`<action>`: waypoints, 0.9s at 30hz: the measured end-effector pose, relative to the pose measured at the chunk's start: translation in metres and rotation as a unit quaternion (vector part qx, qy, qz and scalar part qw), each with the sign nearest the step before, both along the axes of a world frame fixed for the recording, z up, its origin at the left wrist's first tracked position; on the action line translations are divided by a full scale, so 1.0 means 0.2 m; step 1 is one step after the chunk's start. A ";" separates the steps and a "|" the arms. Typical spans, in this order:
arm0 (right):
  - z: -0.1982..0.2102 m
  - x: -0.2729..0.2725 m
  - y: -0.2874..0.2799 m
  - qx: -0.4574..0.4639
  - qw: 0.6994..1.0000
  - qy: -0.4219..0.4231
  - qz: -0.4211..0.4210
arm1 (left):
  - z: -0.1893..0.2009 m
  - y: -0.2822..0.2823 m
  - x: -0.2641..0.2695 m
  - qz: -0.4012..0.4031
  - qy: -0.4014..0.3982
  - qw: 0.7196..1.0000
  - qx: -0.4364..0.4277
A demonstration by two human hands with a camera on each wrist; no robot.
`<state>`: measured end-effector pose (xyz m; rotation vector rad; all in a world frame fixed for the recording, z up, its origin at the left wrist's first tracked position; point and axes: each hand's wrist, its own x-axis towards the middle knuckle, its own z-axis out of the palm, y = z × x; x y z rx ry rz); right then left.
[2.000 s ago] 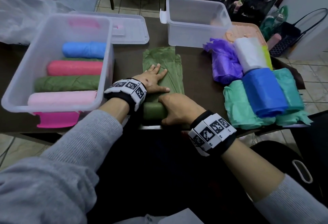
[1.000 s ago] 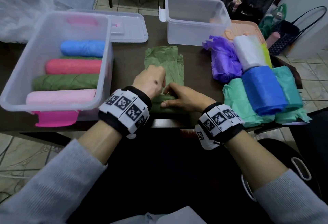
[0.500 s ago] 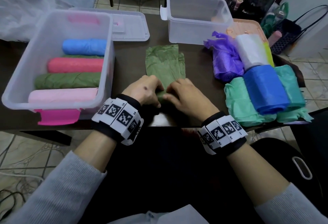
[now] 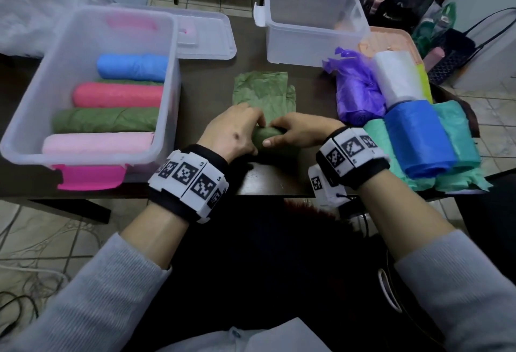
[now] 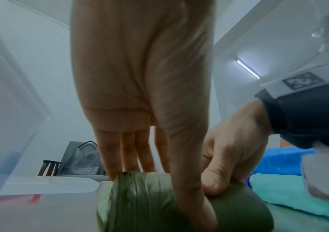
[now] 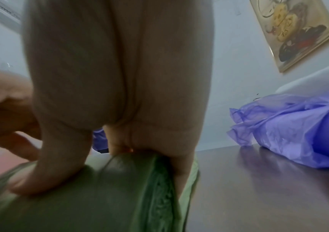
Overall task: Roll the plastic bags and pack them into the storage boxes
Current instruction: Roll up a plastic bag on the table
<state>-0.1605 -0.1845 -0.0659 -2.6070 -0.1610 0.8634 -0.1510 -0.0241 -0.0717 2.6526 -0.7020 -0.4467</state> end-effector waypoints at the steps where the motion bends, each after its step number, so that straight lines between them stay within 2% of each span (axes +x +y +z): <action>1: 0.00 0.02 0.00 -0.005 1.000 0.010 -0.001 | 0.00 0.00 0.00 0.001 -0.004 1.000 0.006; 5: -0.05 0.04 -0.02 0.034 0.997 -0.017 -0.061 | 0.00 -0.02 0.03 0.014 0.001 1.000 0.021; 7: -0.09 0.03 -0.02 0.067 0.989 -0.096 -0.087 | 0.01 -0.02 0.06 0.012 0.036 0.999 0.026; 9: -0.10 0.01 -0.02 0.069 0.977 -0.189 -0.066 | 0.03 -0.03 0.09 0.004 0.071 0.997 0.041; 12: -0.11 -0.01 0.03 0.039 0.965 -0.255 -0.050 | 0.02 -0.04 0.11 0.001 0.085 0.995 0.055; 14: -0.13 -0.03 0.07 0.011 0.962 -0.267 -0.063 | -0.01 -0.05 0.11 0.014 0.065 0.997 0.050; 17: -0.12 -0.08 0.12 -0.032 0.968 -0.238 -0.071 | -0.04 -0.04 0.12 0.036 0.008 0.999 0.001; 20: -0.12 -0.10 0.17 -0.090 0.975 -0.194 -0.056 | -0.03 -0.03 0.12 0.027 0.011 0.999 -0.035; 24: -0.16 -0.11 0.19 -0.154 0.963 -0.217 -0.036 | 0.00 -0.03 0.09 -0.008 0.013 1.000 0.018; 27: -0.19 -0.12 0.17 -0.144 0.959 -0.245 -0.025 | 0.01 -0.01 0.09 -0.005 -0.013 0.999 0.041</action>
